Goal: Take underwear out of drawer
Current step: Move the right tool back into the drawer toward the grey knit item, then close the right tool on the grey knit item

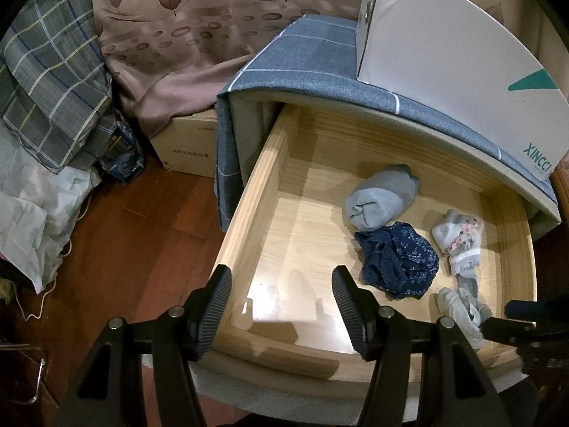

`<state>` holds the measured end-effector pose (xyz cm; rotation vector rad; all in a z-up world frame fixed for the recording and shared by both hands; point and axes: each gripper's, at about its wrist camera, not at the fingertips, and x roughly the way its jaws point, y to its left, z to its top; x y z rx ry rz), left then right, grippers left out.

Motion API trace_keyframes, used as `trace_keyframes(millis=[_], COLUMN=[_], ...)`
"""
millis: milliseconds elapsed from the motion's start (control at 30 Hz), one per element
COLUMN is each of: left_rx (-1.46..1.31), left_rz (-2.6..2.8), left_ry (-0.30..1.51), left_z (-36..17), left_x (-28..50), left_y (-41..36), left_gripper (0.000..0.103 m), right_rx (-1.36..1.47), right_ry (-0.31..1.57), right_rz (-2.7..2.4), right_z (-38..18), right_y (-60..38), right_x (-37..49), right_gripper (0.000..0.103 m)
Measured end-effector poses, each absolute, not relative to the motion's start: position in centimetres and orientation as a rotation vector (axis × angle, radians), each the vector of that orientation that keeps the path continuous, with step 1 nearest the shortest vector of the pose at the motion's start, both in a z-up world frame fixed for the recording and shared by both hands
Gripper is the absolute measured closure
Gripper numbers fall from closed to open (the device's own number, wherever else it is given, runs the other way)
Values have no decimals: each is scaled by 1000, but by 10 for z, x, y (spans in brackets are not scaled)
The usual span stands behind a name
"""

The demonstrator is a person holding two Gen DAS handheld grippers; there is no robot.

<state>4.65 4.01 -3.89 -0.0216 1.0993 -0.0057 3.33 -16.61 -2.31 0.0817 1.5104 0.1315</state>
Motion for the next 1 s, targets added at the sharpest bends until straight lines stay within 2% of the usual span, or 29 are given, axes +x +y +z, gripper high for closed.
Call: trace_keyframes(millis=[100,367,467,600,700,1000], left_rx=[-23,-24,-24,-22,-22,-10], left_rz=[-5,-5,-4,-5,-5,-5], left_ry=[1100,1103,1105,1105,1105,1109], left_z=[-39,-40,-40,-40,-41,-43], left_x=[47,48,48,47,48,47], left_y=[41,40,40,40,40,39], left_gripper=[43,43,43,43,43,43], right_rx=[64,23,34,45,62,103], right_ry=[1520,1569,1588,1585,1576,1555], right_rz=[113,71,53,31,14,-42], right_z=[-34,-68,-78,-82,-81,-81], right_y=[-162,-161,-168,-177,-186,-215], right_x=[38,46,47,47,46,32], right_gripper=[43,43,45,58,63,66])
